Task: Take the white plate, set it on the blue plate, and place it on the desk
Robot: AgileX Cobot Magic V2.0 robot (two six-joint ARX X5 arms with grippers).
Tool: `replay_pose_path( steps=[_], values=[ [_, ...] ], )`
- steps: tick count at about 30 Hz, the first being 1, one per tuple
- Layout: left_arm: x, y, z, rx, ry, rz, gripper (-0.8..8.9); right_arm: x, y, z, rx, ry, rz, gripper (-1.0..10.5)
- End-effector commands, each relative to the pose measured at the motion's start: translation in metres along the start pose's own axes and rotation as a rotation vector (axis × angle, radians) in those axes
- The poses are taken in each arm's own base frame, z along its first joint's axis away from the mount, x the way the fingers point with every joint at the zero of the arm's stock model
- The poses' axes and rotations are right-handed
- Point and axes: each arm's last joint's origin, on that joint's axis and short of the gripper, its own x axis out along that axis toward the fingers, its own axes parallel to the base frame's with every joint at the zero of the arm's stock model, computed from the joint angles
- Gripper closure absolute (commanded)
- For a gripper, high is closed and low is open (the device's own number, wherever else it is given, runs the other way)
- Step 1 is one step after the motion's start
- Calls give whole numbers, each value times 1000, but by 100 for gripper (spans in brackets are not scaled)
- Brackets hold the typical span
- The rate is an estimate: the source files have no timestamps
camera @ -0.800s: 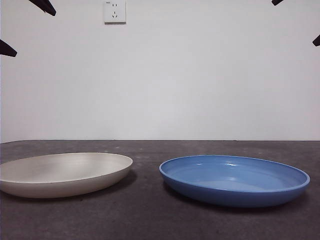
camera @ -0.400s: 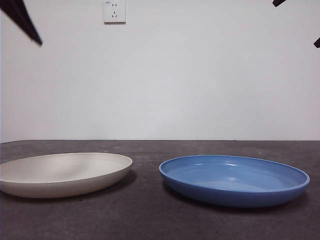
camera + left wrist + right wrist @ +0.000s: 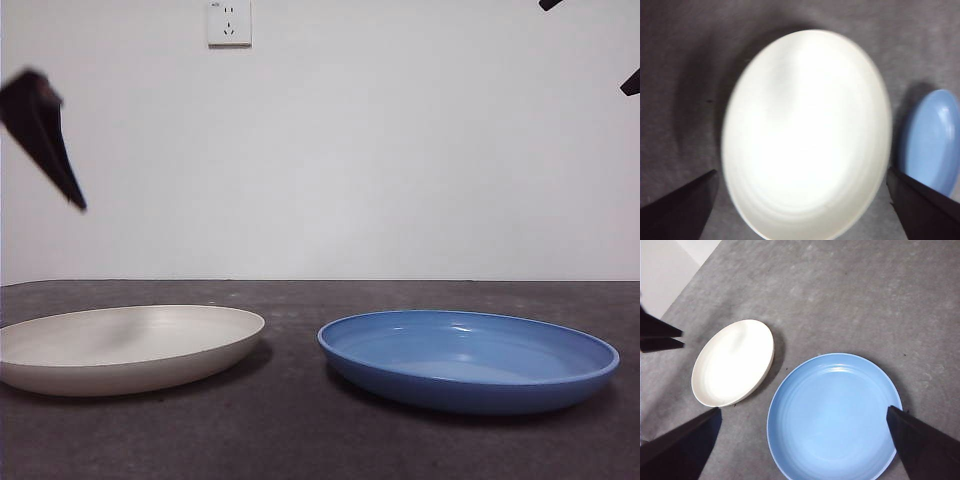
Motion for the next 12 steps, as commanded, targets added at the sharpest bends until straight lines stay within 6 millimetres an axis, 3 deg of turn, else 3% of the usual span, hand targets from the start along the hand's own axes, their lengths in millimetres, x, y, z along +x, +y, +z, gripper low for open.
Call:
replay_pose_path(
  steps=[1, 7, 12],
  values=[
    [13, 7, 10, 20, 19, -1, 160, -2, 4, 5, -26, -14, 12, 342],
    [32, 20, 15, 0, 58, 6, 176, -2, 4, 5, -24, -13, 12, 342],
    [37, 23, 16, -6, 68, 8, 243, -2, 4, 5, -24, -13, 12, 342]
  ],
)
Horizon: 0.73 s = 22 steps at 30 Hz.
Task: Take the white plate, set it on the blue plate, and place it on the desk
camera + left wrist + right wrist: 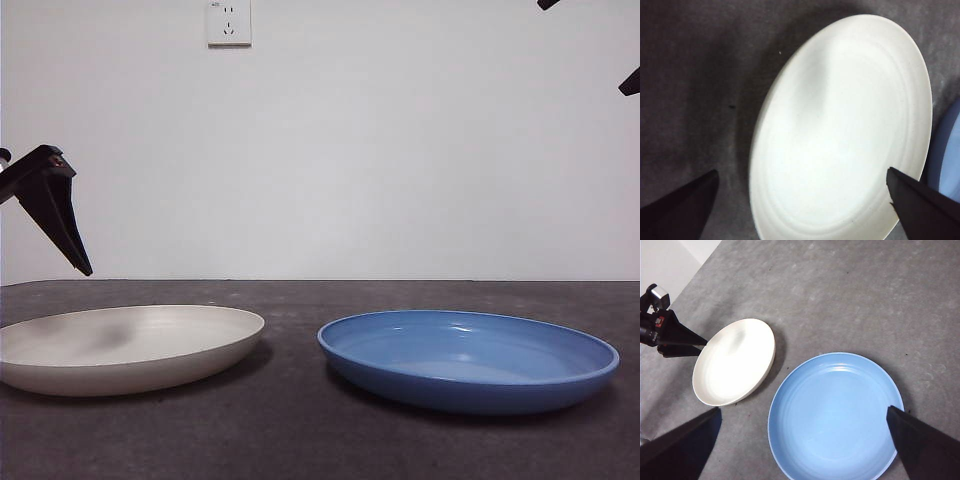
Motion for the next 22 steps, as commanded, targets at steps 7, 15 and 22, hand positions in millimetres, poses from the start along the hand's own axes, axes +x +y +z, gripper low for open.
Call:
replay_pose_path(
  steps=[7, 15, 22],
  values=[
    [2, 1, 7, 26, -9, 12, 359, -2, 3, 5, -23, -16, 9, 342],
    [10, 6, 8, 17, 14, 27, 370, -2, 3, 5, -23, -15, 9, 342],
    [10, 6, 8, 36, 14, 45, 595, -2, 3, 5, -23, -15, 9, 342]
  ],
)
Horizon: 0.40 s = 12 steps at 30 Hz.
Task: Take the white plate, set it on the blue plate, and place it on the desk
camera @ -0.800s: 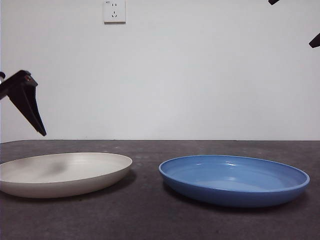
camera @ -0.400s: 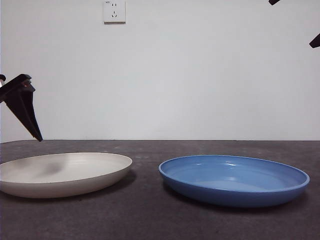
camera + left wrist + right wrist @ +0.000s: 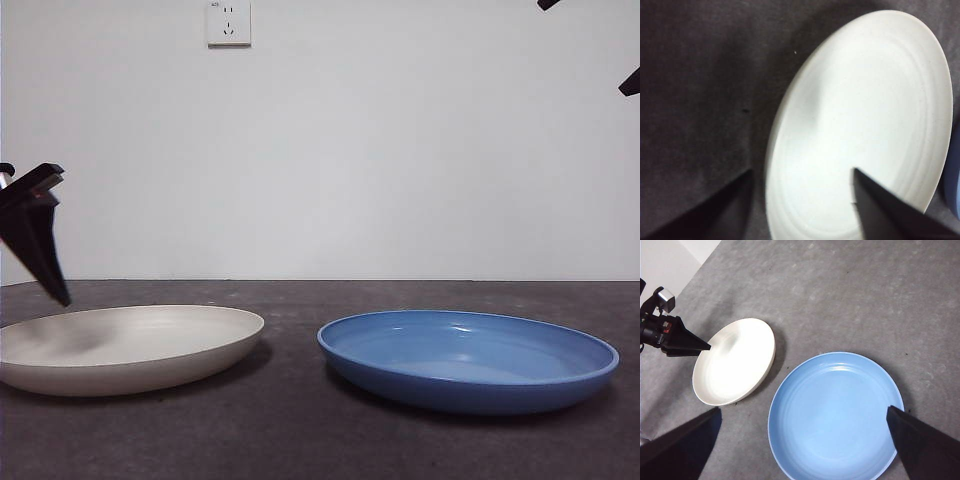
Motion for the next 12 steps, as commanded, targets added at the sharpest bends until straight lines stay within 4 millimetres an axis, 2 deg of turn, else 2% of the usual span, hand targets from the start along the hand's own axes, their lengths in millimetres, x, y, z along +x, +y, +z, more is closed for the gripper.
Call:
replay_pose_path(
  steps=[1, 12],
  values=[
    [1, 1, 5, 26, -4, 30, 598, -2, 3, 6, -24, -17, 9, 342],
    [9, 2, 6, 31, 10, 75, 617, -2, 3, 5, -24, -17, 9, 342]
  ],
)
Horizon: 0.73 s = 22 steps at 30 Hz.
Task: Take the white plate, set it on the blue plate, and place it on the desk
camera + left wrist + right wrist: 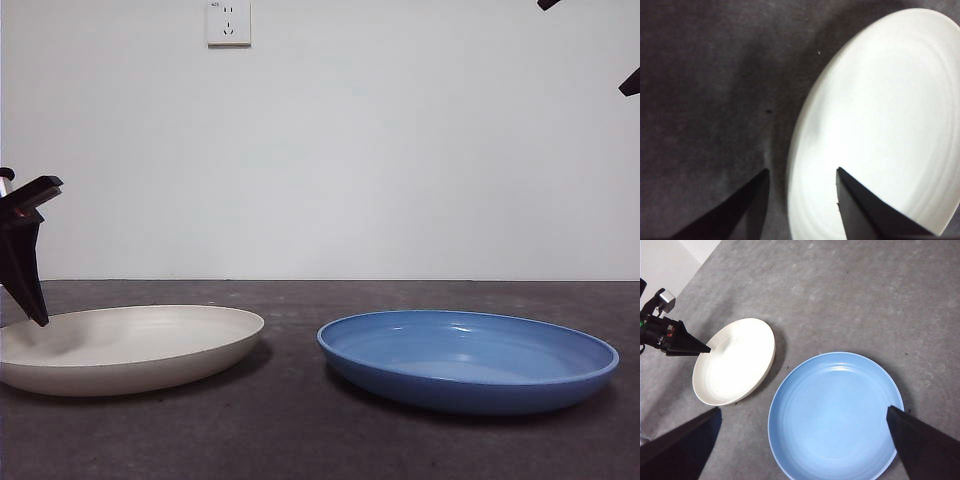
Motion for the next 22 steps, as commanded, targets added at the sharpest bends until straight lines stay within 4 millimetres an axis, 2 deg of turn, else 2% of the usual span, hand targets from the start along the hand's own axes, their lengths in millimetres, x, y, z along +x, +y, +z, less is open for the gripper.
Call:
replay_pose_path(
  steps=[1, 6, 14, 22],
  values=[
    [9, 2, 6, 19, 16, 2, 643, -2, 3, 5, -24, -17, 9, 342],
    [16, 6, 6, 8, 41, 6, 799, -2, 3, 5, -24, -17, 9, 342],
    [7, -1, 14, 30, 32, 5, 805, -4, 4, 5, -43, -25, 6, 344],
    [-29, -31, 26, 49, -35, -10, 804, -26, 16, -3, -70, -78, -19, 344]
  ],
)
